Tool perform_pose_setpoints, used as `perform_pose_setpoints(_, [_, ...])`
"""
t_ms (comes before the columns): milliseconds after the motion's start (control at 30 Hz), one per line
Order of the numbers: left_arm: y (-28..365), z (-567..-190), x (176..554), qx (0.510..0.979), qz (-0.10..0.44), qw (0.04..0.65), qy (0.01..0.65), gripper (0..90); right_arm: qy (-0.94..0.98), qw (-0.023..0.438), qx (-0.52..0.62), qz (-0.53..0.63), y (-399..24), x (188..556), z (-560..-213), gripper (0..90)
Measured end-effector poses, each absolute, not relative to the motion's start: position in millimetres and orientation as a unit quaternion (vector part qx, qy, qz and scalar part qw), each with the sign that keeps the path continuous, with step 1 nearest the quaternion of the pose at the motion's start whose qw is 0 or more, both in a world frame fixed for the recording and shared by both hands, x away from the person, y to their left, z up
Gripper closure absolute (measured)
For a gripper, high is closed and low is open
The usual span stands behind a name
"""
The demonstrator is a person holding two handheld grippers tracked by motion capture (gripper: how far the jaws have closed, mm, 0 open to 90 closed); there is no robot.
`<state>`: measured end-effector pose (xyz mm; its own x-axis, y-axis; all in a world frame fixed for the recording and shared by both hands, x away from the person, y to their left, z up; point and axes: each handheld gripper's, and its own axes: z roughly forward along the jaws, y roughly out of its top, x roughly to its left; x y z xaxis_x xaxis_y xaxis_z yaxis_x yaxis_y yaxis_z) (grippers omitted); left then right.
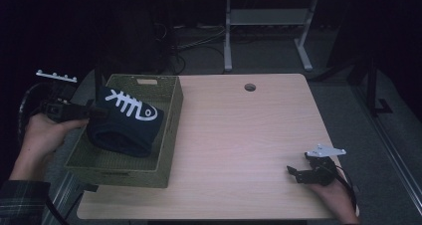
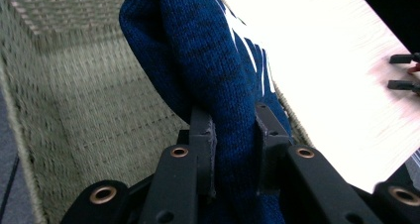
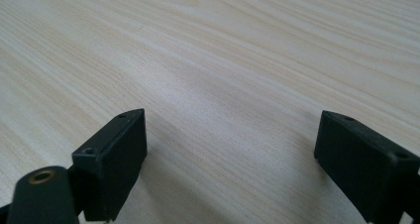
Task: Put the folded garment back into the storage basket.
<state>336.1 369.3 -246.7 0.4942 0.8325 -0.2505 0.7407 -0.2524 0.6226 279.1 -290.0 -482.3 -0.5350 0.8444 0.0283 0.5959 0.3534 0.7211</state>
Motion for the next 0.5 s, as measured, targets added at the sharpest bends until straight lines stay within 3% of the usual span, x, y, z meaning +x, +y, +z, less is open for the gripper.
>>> perform_pose_setpoints(500, [363,-290,346,0.788,0.029,0.348,0.507,74.5,0.803,0.178,0.449,0.349,-290,279,-482,12.7])
